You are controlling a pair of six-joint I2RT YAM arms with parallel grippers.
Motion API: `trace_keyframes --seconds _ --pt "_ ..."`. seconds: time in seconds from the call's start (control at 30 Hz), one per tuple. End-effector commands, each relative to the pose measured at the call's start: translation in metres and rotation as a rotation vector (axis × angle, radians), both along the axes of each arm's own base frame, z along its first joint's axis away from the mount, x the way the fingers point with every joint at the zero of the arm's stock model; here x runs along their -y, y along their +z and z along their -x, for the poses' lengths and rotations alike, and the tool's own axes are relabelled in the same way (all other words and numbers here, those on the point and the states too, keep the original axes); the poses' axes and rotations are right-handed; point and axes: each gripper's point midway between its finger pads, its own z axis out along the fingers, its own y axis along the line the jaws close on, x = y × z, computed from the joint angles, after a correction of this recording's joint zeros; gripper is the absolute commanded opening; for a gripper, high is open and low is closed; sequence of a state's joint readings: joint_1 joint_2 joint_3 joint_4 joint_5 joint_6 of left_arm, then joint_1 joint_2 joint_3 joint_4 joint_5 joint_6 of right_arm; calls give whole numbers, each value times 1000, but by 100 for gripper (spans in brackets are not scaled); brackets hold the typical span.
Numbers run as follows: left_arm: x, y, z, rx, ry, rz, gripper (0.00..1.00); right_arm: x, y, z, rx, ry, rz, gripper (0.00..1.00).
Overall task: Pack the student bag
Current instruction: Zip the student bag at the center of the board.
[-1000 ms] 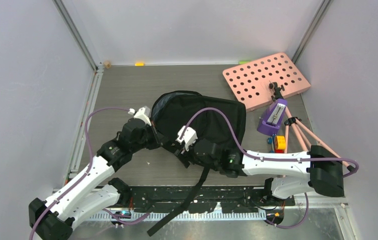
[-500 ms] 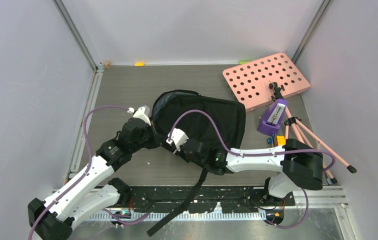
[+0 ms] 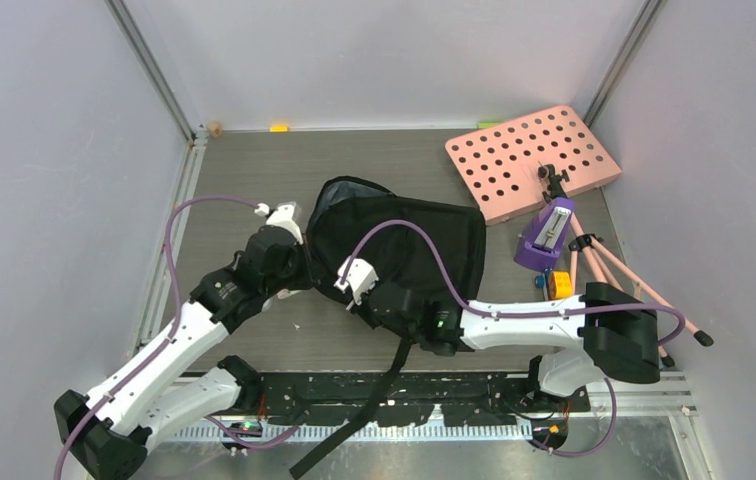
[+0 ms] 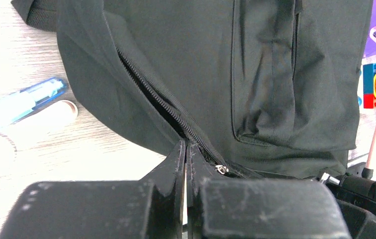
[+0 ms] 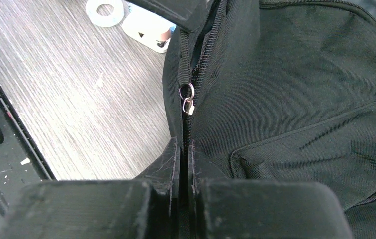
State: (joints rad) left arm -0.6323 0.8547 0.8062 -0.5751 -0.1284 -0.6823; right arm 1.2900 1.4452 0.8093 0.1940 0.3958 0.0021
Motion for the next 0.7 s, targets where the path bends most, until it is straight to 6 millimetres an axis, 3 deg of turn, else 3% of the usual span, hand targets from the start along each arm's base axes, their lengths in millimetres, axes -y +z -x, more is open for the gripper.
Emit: trace_keyframes --seconds 0.0,0.23,0.33,0.4,0.5,0.57,0.67 --pt "-42 42 -41 185 172 -110 0 17 -19 22 -58 11 67 1" --pt "-54 58 -51 206 189 -136 0 20 -28 28 -76 1 83 0" --pt "-38 58 -47 209 99 -91 0 19 -22 27 -89 -27 47 2" --pt "-23 52 -39 186 18 -45 0 17 -8 20 -78 -71 2 17" --pt "-9 35 -27 120 -45 7 0 14 12 14 -59 -110 -57 48" --pt "1 26 -16 64 -82 63 0 11 25 12 -43 -105 -98 61" --pt "2 18 -4 22 -90 98 0 6 44 10 -49 -68 -171 70"
